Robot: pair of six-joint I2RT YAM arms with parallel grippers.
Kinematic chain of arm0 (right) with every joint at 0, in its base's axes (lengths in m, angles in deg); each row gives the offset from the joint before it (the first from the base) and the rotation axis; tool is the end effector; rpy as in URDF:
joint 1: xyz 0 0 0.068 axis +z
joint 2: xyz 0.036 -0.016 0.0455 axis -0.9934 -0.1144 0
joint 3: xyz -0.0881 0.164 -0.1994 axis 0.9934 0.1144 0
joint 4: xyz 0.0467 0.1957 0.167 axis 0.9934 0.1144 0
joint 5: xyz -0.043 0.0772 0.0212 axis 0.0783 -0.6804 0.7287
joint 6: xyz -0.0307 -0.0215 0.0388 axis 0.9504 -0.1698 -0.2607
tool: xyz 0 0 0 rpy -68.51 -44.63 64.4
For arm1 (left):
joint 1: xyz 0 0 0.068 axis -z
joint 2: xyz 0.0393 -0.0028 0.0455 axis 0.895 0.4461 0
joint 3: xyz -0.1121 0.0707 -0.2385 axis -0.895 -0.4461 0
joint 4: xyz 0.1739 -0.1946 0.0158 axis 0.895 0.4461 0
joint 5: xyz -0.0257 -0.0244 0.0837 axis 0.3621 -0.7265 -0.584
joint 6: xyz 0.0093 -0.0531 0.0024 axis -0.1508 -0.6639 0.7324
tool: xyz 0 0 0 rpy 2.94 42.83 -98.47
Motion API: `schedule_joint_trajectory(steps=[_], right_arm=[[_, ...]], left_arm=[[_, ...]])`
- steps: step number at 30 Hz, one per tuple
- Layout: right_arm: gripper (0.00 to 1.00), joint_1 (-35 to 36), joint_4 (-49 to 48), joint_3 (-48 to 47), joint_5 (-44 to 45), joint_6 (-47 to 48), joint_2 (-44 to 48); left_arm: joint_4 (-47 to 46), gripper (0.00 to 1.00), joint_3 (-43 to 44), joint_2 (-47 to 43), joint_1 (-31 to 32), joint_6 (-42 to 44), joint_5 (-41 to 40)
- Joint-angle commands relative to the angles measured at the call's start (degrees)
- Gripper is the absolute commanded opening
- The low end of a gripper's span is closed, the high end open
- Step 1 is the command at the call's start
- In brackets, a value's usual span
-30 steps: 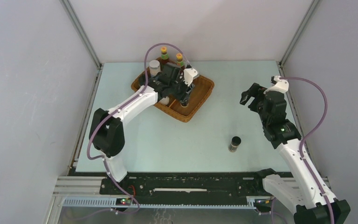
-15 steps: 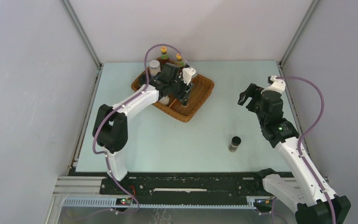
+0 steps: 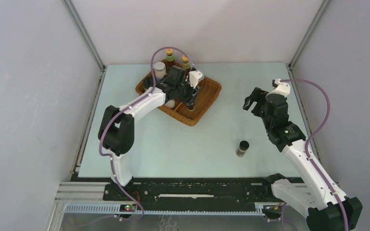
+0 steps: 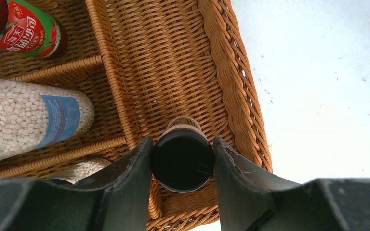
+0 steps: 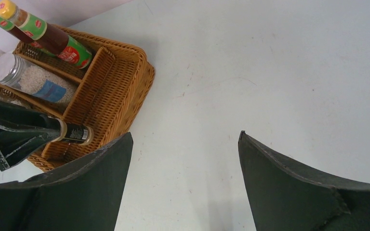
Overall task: Organize the condiment bottles
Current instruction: Place the bottle in the storage box.
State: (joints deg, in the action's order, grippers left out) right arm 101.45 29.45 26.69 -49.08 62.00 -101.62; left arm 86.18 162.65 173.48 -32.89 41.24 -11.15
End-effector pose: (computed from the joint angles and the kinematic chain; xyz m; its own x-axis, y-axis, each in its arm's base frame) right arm 0.2017 0.0538 0.3293 -0.3193 0.2744 -0.9070 0.1190 0.9612 0.2489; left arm 0.3702 -0.2293 0.2578 -0.4164 0.5088 -0.7535 0.7686 0.6397 0.0072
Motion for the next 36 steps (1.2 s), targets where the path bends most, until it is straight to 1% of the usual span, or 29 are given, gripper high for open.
schedule_joint_trajectory(steps=[1,28,30,33,36], right_arm=[[0.89,0.51,-1.58,0.62,1.21,0.42,0.45],[0.88,2.27,-2.01,0.72,1.91,0.5,0.07],[0.89,2.35,-1.94,0.72,1.92,0.5,0.07],[0.89,2.33,-1.92,0.72,1.9,0.53,0.08],[0.89,2.28,-1.83,0.72,1.94,0.6,0.13]], left_arm=[[-2.49,0.0,-0.05,0.5,-0.46,-0.73,1.45],[-2.15,0.0,1.68,3.11,-0.72,-0.9,1.11],[-2.18,0.03,1.68,3.04,-0.72,-0.94,1.03],[-2.15,0.14,1.62,3.03,-0.72,-1.06,0.76],[-2.02,0.19,1.53,3.05,-0.73,-1.16,0.83]])
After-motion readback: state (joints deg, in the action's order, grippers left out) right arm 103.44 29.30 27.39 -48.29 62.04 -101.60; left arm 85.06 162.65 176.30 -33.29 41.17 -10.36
